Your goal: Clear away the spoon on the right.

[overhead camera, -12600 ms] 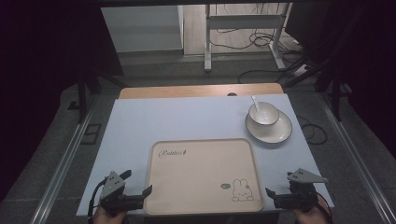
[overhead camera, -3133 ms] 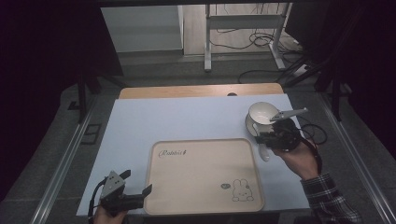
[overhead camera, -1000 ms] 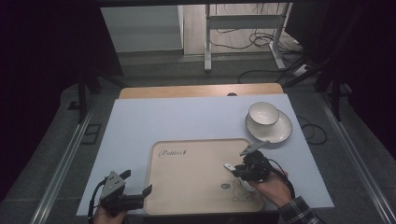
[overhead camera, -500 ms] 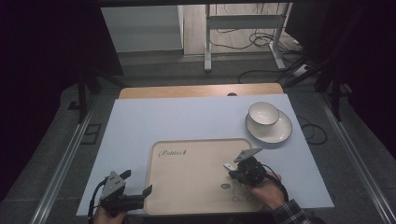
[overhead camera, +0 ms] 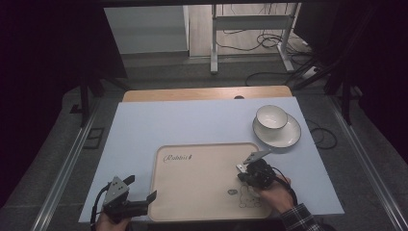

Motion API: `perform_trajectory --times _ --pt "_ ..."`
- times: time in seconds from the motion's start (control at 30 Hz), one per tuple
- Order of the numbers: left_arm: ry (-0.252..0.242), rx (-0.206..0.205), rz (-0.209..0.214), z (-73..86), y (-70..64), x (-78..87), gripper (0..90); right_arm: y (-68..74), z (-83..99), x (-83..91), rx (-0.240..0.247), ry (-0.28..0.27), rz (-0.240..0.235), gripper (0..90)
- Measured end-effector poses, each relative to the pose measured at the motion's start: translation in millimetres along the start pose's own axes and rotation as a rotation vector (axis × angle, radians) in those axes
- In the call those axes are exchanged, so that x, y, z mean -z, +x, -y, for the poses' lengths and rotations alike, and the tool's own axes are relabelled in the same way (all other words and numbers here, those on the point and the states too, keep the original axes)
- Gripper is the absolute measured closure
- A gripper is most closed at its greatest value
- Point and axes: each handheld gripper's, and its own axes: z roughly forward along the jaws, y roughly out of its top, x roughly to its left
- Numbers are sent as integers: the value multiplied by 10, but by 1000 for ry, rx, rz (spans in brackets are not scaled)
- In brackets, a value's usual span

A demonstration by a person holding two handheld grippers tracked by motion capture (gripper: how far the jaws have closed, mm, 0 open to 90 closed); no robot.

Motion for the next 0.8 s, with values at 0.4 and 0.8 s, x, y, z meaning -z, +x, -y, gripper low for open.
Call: perform_trajectory --times 0.4,0.8 --pt "2 0 1 -1 0 -2 38 -128 6 18 -31 -19 22 900" --pt "2 0 1 -2 0 -3 39 -250 28 56 -64 -39 43 900"
